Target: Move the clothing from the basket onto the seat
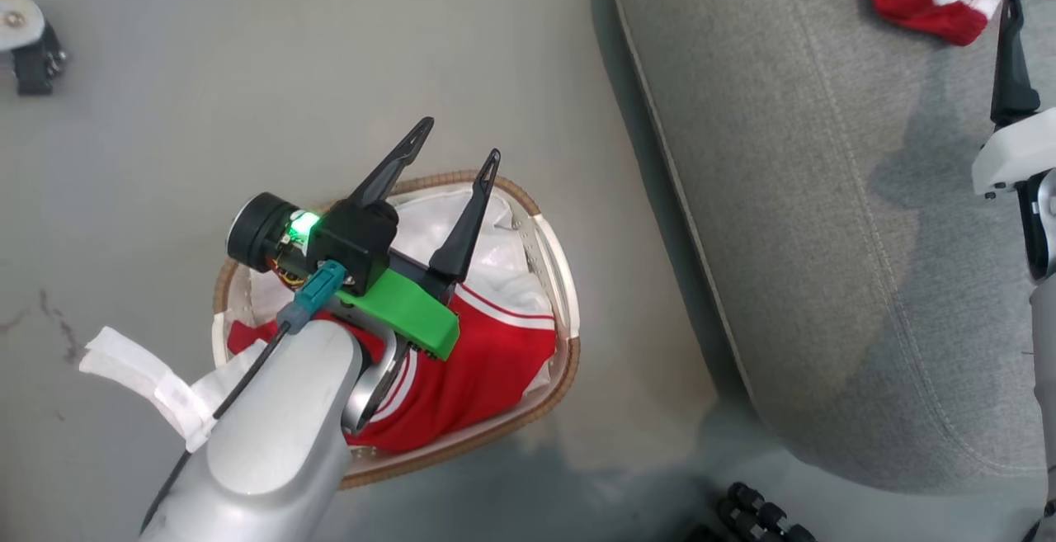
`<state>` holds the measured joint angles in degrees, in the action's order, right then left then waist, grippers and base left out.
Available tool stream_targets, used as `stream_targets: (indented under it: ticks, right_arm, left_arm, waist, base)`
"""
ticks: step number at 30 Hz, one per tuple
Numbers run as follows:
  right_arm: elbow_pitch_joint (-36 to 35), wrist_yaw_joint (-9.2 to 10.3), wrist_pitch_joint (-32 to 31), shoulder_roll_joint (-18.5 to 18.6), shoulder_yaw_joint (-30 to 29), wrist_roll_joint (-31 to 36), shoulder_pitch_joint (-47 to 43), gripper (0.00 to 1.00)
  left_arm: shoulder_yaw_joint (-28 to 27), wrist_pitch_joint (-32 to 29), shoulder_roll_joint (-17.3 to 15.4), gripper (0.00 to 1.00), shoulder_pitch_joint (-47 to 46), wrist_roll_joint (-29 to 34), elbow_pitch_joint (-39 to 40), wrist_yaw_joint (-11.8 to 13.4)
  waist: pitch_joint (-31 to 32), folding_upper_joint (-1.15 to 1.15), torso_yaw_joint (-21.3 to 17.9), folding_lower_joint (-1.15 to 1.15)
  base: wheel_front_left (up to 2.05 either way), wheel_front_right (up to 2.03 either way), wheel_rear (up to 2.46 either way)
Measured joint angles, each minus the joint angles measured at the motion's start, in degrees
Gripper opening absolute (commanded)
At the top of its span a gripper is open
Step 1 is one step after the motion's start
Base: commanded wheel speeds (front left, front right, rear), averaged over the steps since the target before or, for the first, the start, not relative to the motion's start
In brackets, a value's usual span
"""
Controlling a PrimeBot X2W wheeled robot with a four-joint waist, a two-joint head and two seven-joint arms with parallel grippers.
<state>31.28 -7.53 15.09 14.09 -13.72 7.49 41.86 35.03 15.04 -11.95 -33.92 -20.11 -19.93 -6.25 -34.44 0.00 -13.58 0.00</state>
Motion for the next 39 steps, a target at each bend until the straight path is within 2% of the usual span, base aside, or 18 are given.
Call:
stream_targets:
  ticks: [9, 15, 20, 26, 31, 39]
  right_arm:
    - [-0.65, 0.00, 0.00, 0.30, 4.47, -1.87, -0.86, 1.00]
    - [-1.67, 0.00, 0.00, -2.47, 8.29, -4.72, -2.54, 1.00]
    - [-3.05, 0.00, 0.00, -6.54, 9.57, -7.46, -5.26, 1.00]
    - [-4.19, 0.00, 0.00, -9.92, 10.34, -10.23, -11.74, 1.00]
    - [-5.86, 0.00, 0.00, -11.11, 10.96, -11.51, -18.52, 1.00]
    - [-9.43, 0.00, 0.00, -11.28, 13.28, -16.45, -28.75, 1.00]
  left_arm:
    - [-6.97, 0.00, 2.72, 1.00, 4.48, 0.09, 0.19, -0.64]
    - [-13.63, 0.08, 3.97, 1.00, 9.05, 0.58, 0.56, -0.81]
    - [-20.04, 0.09, 4.80, 1.00, 14.52, 1.07, 0.69, -0.87]
    - [-27.13, 0.09, 6.95, 1.00, 21.95, 1.12, 0.78, -0.89]
    - [-31.07, 0.09, 7.83, 1.00, 26.99, 2.13, 0.57, -1.05]
    - [-32.79, 0.09, 8.83, 1.00, 31.73, 2.77, 0.52, -1.13]
  waist:
    - [8.01, 0.00, 1.70, 0.00]
    - [13.38, 0.00, 3.51, 0.00]
    - [17.31, 0.00, 5.08, 0.00]
    - [21.70, 0.00, 6.91, 0.00]
    - [25.15, 0.00, 8.36, 0.00]
    - [29.63, 0.00, 10.61, -0.01]
  base:
    - [0.00, 0.00, 0.00]
    - [0.00, 0.00, 0.00]
    - [0.00, 0.00, 0.00]
    - [0.00, 0.00, 0.00]
    - [0.00, 0.00, 0.00]
    - [0.00, 0.00, 0.00]
